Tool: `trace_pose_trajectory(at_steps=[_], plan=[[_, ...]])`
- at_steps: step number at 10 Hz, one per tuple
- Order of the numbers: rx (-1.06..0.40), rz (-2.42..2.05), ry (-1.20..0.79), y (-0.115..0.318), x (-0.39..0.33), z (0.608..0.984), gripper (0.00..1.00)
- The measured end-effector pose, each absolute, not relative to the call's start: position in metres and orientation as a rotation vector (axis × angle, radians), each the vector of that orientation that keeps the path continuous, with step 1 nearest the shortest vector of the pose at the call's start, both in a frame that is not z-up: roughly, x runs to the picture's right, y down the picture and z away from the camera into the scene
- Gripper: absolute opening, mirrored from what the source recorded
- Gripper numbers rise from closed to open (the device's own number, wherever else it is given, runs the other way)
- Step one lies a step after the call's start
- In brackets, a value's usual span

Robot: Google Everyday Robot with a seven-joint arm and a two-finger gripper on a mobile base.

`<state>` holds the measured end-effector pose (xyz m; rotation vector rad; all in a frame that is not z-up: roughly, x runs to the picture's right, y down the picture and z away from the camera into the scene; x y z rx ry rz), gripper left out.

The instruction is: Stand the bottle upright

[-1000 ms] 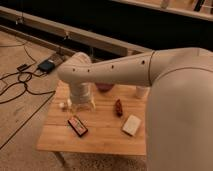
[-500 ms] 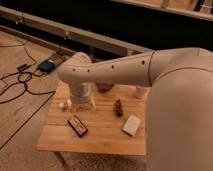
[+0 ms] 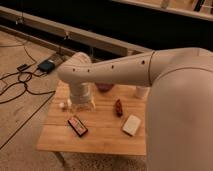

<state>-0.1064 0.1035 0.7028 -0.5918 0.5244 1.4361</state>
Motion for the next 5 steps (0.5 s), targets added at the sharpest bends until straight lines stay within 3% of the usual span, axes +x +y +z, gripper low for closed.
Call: trace_pose_trajectory(at_steps=[5], plan=[[-0.594,1.431,0.521,0.1027,-0.107,0.7034,0.65]])
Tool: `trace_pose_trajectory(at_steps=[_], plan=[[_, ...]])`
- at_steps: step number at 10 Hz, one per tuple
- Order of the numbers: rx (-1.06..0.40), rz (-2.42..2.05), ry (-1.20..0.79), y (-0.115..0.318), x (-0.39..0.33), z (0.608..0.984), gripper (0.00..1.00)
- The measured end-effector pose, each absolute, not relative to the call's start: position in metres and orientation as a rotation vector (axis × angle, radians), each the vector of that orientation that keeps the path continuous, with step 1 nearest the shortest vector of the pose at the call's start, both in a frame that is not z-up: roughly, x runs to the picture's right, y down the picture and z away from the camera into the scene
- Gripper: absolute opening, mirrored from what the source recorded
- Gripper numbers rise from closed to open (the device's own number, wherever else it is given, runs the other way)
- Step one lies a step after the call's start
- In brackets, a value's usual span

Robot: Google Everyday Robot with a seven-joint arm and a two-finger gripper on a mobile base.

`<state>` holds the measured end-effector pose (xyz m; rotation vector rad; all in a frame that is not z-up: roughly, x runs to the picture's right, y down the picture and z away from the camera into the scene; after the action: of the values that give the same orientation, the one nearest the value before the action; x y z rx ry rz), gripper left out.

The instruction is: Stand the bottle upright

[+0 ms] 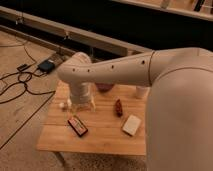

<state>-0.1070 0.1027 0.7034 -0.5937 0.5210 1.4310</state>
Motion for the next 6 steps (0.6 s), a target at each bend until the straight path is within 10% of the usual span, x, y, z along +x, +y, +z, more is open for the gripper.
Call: trace_pose_trajectory(at_steps=[6], plan=[[-0.525,0.976,0.522,0.085,-0.107,0.769,0.65]])
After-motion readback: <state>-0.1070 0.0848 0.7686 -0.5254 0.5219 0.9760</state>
